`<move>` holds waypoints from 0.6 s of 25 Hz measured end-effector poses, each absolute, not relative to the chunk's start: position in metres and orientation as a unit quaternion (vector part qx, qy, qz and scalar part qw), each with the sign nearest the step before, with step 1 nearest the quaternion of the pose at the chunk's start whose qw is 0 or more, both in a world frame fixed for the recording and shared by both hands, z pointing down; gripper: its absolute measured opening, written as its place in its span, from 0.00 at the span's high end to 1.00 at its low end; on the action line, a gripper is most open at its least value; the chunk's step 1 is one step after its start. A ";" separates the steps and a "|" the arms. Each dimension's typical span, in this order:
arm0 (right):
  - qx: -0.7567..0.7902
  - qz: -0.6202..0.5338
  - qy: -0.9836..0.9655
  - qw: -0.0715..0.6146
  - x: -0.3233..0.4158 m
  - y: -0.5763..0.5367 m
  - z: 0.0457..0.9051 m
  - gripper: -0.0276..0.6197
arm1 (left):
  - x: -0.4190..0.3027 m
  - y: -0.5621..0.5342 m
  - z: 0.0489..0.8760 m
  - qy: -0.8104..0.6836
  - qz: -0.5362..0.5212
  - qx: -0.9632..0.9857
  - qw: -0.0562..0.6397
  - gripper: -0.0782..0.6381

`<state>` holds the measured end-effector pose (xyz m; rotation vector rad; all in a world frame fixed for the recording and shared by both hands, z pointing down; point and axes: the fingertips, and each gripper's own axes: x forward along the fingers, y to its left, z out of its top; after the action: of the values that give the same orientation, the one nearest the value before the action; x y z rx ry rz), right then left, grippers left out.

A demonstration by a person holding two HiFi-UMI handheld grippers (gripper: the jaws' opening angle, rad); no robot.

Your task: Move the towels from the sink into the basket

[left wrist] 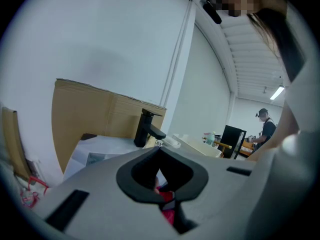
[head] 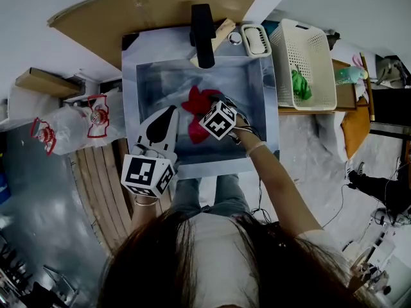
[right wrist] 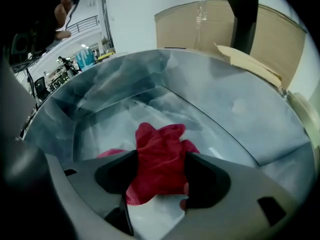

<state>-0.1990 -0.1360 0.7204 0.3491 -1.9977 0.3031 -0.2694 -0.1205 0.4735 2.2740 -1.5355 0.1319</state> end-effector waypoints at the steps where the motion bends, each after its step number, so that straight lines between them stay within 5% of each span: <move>1: 0.148 0.130 -0.831 0.521 -0.199 -0.137 0.723 0.50 | -0.270 -0.121 0.474 -0.549 0.046 0.811 0.197 0.88; 6: 0.171 0.176 -0.823 0.513 -0.196 -0.141 0.731 0.51 | -0.270 -0.122 0.477 -0.551 0.046 0.809 0.199 0.88; 11: 0.172 0.192 -0.823 0.506 -0.198 -0.134 0.730 0.75 | -0.269 -0.124 0.476 -0.555 0.043 0.806 0.200 0.88; 15: 0.166 0.200 -0.821 0.508 -0.197 -0.130 0.730 0.79 | -0.263 -0.124 0.476 -0.551 0.050 0.809 0.199 0.88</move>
<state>-0.1967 -0.1299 0.7304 0.3988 -1.9779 0.4830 -0.2628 -0.1242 0.4763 2.2628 -1.5400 0.1401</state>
